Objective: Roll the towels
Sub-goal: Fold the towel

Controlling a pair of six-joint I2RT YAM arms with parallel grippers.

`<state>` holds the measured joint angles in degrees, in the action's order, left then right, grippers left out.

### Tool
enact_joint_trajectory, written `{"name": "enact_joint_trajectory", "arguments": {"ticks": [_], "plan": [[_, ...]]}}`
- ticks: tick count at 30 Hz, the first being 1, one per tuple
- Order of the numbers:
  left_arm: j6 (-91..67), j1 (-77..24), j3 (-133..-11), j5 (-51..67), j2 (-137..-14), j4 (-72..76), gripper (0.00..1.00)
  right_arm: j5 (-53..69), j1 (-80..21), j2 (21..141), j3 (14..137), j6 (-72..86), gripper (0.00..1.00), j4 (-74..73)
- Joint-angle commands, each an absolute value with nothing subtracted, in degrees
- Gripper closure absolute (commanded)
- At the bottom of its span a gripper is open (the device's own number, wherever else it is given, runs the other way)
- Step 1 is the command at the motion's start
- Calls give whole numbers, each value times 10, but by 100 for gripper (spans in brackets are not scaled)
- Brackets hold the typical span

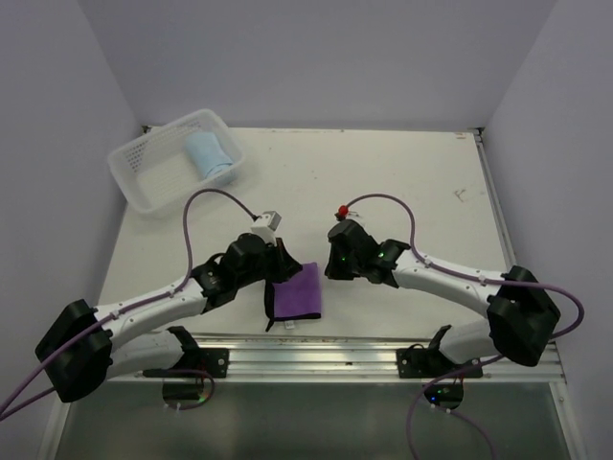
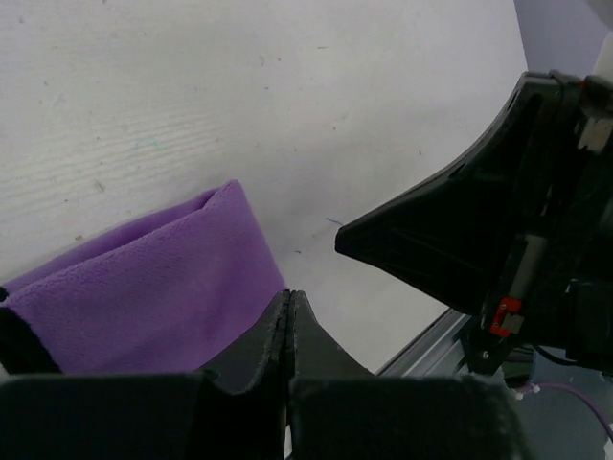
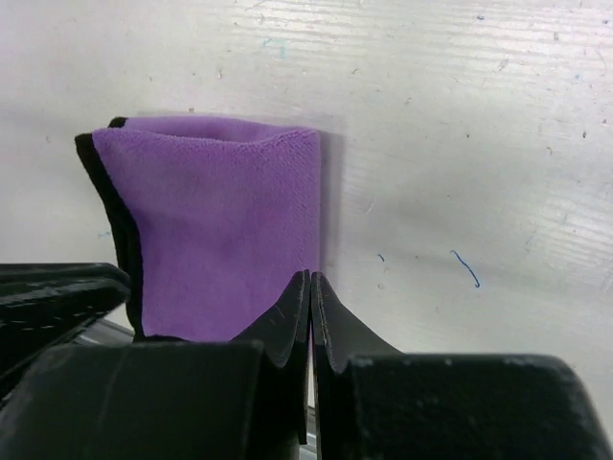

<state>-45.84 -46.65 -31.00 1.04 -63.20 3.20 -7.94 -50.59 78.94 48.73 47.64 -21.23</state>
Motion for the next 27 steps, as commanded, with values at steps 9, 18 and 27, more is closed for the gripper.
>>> {"name": "enact_joint_trajectory", "arguments": {"ticks": [9, 18, 27], "plan": [[-475, -470, -214, -16, -601, 54, 100, -59, -497, 889, 578, 476, 100, -159], [-489, -470, -195, -47, -612, 17, 100, -56, -497, 957, 590, 488, 100, -141], [-504, -470, -185, -84, -615, -31, 100, -54, -494, 998, 586, 490, 100, -133]]}}
